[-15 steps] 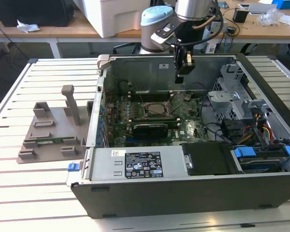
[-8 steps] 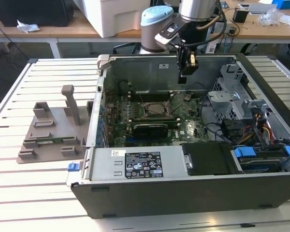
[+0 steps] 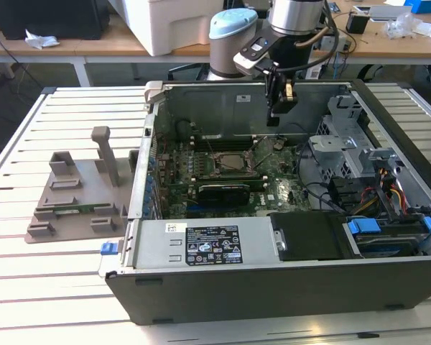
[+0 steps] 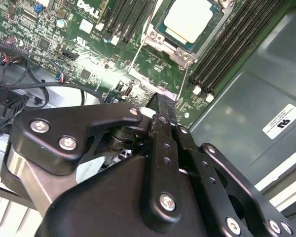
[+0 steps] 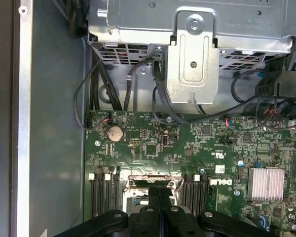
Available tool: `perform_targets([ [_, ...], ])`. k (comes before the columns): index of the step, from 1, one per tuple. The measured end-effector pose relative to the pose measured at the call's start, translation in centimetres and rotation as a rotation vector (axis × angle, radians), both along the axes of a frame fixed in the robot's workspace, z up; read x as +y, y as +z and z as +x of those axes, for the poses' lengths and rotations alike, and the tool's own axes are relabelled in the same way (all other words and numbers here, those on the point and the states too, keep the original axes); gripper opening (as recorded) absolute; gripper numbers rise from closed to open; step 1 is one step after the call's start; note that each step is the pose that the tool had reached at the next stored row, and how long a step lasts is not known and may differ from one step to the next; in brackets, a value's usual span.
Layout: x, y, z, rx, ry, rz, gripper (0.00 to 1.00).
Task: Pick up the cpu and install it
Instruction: 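Close the cpu cover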
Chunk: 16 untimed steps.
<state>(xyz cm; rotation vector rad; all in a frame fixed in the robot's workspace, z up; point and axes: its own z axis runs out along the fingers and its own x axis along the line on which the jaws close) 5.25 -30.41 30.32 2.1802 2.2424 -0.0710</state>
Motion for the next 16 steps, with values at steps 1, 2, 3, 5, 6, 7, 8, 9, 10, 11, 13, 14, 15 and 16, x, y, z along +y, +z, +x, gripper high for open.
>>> perform_targets([
  [1, 0.0, -0.1, 0.0, 0.0, 0.0, -0.0001, 0.11],
  [2, 0.0, -0.2, 0.1, 0.0, 0.0, 0.0, 0.11],
  [3, 0.0, -0.25, 0.1, 0.0001, 0.0, -0.0001, 0.11],
  [5, 0.0, -0.43, 0.1, 0.0001, 0.0, 0.0, 0.11],
  [6, 0.0, -0.5, 0.1, 0.0001, 0.0, -0.0001, 0.11],
  [7, 0.0, -0.6, 0.1, 0.0001, 0.0, -0.0001, 0.11],
  [8, 0.0, -0.66, 0.1, 0.0, 0.0, -0.0001, 0.11],
  [9, 0.0, -0.73, 0.1, 0.0001, 0.0, -0.0001, 0.11],
  [10, 0.0, -0.83, 0.1, 0.0001, 0.0, -0.0001, 0.11],
  [11, 0.0, -0.91, 0.1, 0.0, 0.0, -0.0001, 0.11],
  [13, 0.0, -1.1, 0.1, 0.0, 0.0, 0.0, 0.11],
  [14, 0.0, -1.19, 0.1, 0.0001, 0.0, 0.0, 0.11],
  [15, 0.0, -1.28, 0.1, 0.0001, 0.0, -0.0001, 0.11],
  [16, 0.0, -1.41, 0.1, 0.0, 0.0, 0.0, 0.11],
])
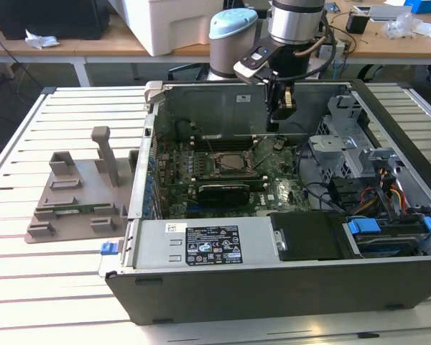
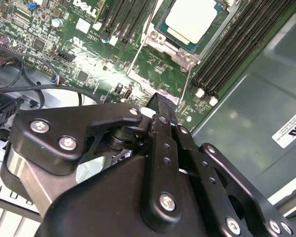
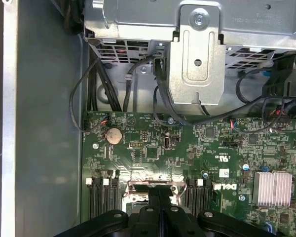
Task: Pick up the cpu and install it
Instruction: 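Close the cpu cover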
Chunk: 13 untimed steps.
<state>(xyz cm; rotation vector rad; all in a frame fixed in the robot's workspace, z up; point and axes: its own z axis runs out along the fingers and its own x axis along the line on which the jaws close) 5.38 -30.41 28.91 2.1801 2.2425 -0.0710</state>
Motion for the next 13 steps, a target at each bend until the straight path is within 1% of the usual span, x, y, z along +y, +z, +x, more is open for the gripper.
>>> perform_targets([
  [7, 0.01, -0.84, 0.1, 0.0001, 0.0, -0.0001, 0.11],
  [9, 0.08, -1.03, 0.5, 0.0001, 0.0, 0.0, 0.11],
  [11, 0.25, -1.23, 1.3, 0.0003, 0.0, -0.0001, 0.11],
  [12, 0.29, -1.28, 1.5, 0.0004, 0.0, -0.0001, 0.11],
  [13, 0.38, -1.36, 1.9, 0.0004, 0.001, -0.0001, 0.11],
])
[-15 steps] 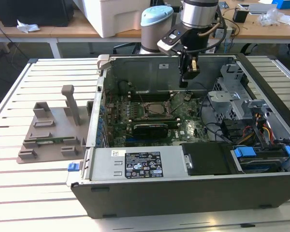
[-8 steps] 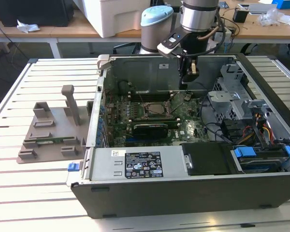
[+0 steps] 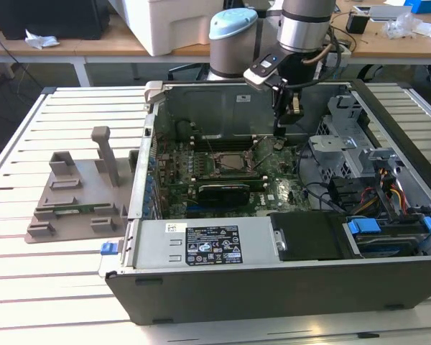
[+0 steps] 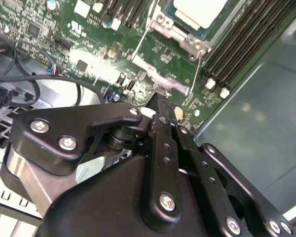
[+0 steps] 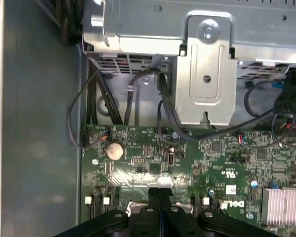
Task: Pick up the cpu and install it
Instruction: 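Close the cpu cover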
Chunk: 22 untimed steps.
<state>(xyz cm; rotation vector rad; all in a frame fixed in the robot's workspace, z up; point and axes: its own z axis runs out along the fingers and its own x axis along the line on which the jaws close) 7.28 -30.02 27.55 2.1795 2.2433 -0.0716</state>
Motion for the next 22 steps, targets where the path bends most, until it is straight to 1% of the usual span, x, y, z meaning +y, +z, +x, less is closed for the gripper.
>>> perform_targets([
  [2, 0.06, -0.09, 0.3, 0.0, 0.0, 0.0, 0.11],
  [3, 0.13, -0.42, 0.5, 0.0001, 0.0, 0.0, 0.11],
  [4, 0.12, -0.97, 0.5, 0.0004, 0.0, -0.0002, 0.11],
  [7, 0.13, -1.72, 0.5, 0.0004, 0.0, 0.0, 0.11],
  [8, 0.12, -1.85, 0.5, 0.0004, 0.001, 0.002, 0.11],
  [9, 0.04, -1.99, 0.5, 0.0004, 0.001, 0.0168, 0.11],
  [10, -0.28, -2.35, 0.4, 0.0005, 0.006, 0.0324, 0.11],
  [11, -0.29, -2.54, -0.1, 0.0005, 0.007, 0.0323, 0.11],
  [12, -0.29, -2.6, -0.7, 0.0005, 0.007, 0.0324, 0.11],
  [14, -0.29, -2.63, -1.5, 0.0005, 0.007, 0.0321, 0.11],
  [22, -0.29, -2.66, -2.3, 0.0004, 0.007, 0.0322, 0.11],
])
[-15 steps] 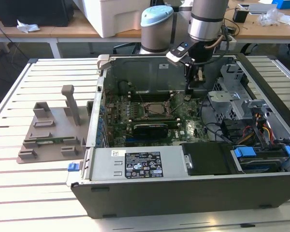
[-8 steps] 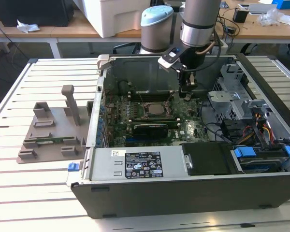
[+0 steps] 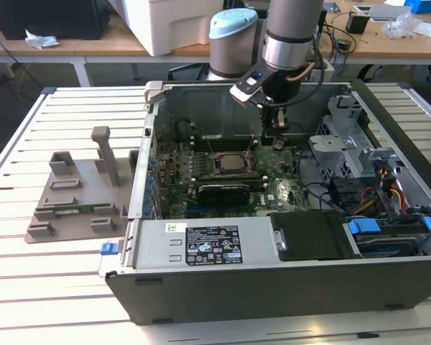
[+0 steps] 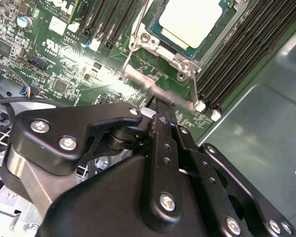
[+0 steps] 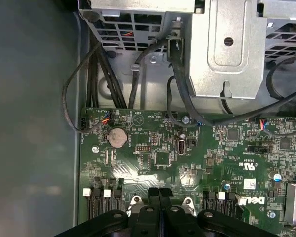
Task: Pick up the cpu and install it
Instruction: 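Close the cpu cover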
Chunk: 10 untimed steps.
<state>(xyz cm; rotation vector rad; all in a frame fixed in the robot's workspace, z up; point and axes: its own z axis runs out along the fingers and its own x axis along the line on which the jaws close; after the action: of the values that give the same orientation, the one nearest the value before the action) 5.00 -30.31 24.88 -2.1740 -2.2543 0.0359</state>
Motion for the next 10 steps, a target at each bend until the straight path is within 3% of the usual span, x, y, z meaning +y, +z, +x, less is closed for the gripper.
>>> perform_targets([
  [10, 0.0, -0.08, -0.81, 0.0001, 0.0, -0.0002, 0.11],
])
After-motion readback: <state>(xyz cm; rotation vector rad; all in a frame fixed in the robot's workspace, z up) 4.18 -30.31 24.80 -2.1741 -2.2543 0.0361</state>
